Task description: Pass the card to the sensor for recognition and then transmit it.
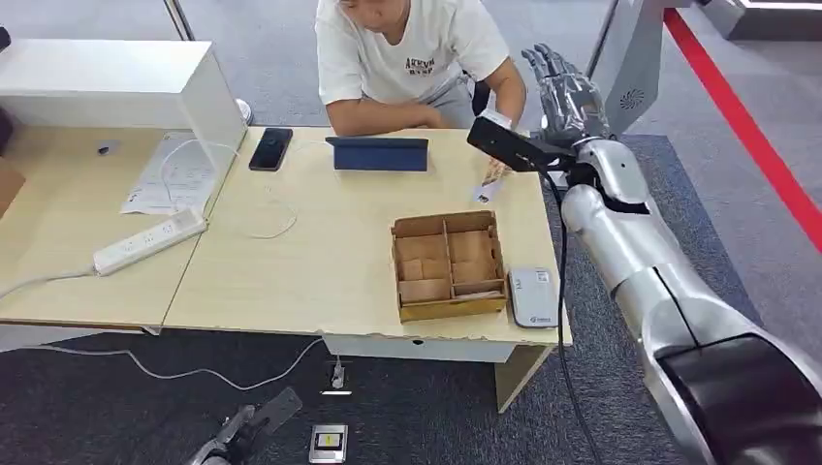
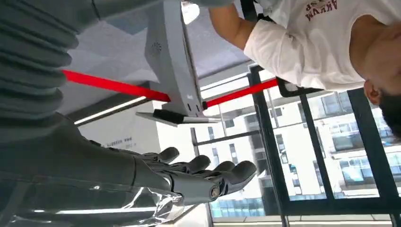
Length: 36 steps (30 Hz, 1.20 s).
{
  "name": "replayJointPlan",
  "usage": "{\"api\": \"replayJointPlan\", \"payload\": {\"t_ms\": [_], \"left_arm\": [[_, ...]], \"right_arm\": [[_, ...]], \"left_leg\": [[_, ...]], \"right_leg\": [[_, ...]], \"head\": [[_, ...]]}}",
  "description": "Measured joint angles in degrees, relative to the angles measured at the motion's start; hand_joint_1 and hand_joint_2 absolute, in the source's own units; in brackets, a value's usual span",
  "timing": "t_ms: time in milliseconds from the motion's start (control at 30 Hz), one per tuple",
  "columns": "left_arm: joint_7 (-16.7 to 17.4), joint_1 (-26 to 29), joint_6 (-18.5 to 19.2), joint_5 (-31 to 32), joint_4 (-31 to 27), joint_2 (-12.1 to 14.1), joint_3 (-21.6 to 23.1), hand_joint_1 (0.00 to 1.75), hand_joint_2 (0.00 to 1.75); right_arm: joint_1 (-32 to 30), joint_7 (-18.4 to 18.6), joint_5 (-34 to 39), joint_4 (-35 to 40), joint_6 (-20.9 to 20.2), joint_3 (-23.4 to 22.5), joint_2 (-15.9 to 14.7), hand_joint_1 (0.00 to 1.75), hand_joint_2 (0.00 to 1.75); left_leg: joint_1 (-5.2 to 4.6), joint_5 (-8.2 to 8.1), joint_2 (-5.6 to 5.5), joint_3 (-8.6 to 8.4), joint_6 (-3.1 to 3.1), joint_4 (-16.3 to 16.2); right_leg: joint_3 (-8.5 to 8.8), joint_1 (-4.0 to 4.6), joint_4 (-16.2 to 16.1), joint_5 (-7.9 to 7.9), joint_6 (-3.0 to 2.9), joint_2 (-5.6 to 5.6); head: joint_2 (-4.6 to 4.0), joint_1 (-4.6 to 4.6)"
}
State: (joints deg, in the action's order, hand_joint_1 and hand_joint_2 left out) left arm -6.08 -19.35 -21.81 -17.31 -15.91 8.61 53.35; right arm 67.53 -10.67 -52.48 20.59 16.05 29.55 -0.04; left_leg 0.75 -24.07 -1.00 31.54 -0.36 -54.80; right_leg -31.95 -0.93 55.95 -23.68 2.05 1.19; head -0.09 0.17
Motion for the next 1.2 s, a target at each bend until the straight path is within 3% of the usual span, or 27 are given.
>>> {"api": "replayJointPlan", "payload": {"t_ms": [100,233,367,400,500,667,867,933,1100,1200], "left_arm": [[-0.2,0.3,-0.7,0.4,0.0,-0.3,0.0,0.00,0.00],[-1.2,0.3,-0.7,0.5,0.0,-0.3,0.0,0.00,0.00],[-2.8,0.7,-1.9,0.5,0.0,-0.3,-0.1,0.00,0.00],[-3.1,0.9,-2.2,0.4,0.0,-0.3,-0.2,0.00,0.00],[-4.0,1.8,-3.2,-0.7,0.0,-0.3,-0.5,0.00,0.00],[-4.4,2.7,-3.3,-2.1,0.0,0.2,-1.0,0.00,0.00],[-6.1,4.6,-4.6,-4.4,0.0,1.1,-2.5,0.00,0.00],[-6.8,5.2,-5.4,-5.1,0.0,1.2,-3.2,0.00,0.00],[-7.3,6.6,-6.0,-6.2,0.0,1.6,-4.0,0.00,0.00],[-7.7,6.9,-6.2,-7.0,0.0,1.7,-4.8,0.00,0.00]], "right_arm": [[0.1,-1.8,0.0,-0.1,2.8,0.0,-0.3,0.00,0.00],[0.9,-6.0,0.8,0.0,9.6,0.0,-1.0,0.00,0.00],[1.5,-15.7,4.7,0.9,21.0,-1.1,-3.0,0.00,0.00],[1.5,-17.4,4.7,1.4,21.9,-1.5,-3.7,0.00,1.75],[-0.9,-21.8,-0.3,5.3,22.2,-4.8,-6.1,0.00,1.75],[-6.4,-27.8,-3.6,11.4,22.2,-14.3,-10.7,0.00,1.75],[-15.1,-28.8,-2.7,16.7,22.2,-29.5,-17.8,0.00,1.75],[-19.5,-28.9,-3.2,19.0,22.2,-37.2,-20.3,0.00,1.75],[-30.0,-28.9,4.9,22.4,22.2,-51.6,-23.7,0.00,1.75],[-35.4,-29.1,5.9,23.1,22.2,-58.8,-24.4,0.00,1.75]], "left_leg": [[0.00,0.00,0.00,-0.01,0.00,0.0],[0.00,0.00,0.00,-0.01,0.00,0.0],[0.00,-0.01,0.00,-0.01,0.00,0.0],[0.00,-0.01,0.00,-0.02,0.00,0.0],[0.00,-0.01,0.00,-0.04,0.01,0.0],[-0.01,-0.01,-0.14,-0.05,0.02,-0.1],[-0.04,-0.09,-0.11,-0.06,0.10,-0.1],[-0.02,-0.13,-0.14,-0.06,0.12,-0.1],[-0.03,-0.22,-0.16,0.01,0.11,-0.1],[-0.02,-0.31,-0.07,-0.02,0.09,-0.1]], "right_leg": [[0.00,0.00,0.0,0.00,0.00,0.00],[-0.01,0.00,0.0,0.00,0.00,0.00],[-0.01,0.00,0.0,0.00,0.00,0.00],[0.01,0.00,0.0,0.00,0.00,0.00],[0.05,0.00,-0.1,0.00,0.00,0.00],[0.09,0.00,-0.1,0.00,0.01,-0.12],[0.05,-0.02,-0.2,-0.01,0.02,-0.09],[0.12,-0.02,-0.2,-0.06,0.09,-0.13],[0.11,-0.02,-0.2,-0.13,0.08,-0.13],[0.10,-0.01,-0.2,-0.15,0.06,-0.04]], "head": [[0.00,-0.02],[0.00,-0.02],[0.00,-0.04],[0.00,0.00],[0.00,0.02],[0.00,0.02],[0.00,-0.02],[0.00,0.02],[0.00,-0.04],[0.00,-0.02]]}}
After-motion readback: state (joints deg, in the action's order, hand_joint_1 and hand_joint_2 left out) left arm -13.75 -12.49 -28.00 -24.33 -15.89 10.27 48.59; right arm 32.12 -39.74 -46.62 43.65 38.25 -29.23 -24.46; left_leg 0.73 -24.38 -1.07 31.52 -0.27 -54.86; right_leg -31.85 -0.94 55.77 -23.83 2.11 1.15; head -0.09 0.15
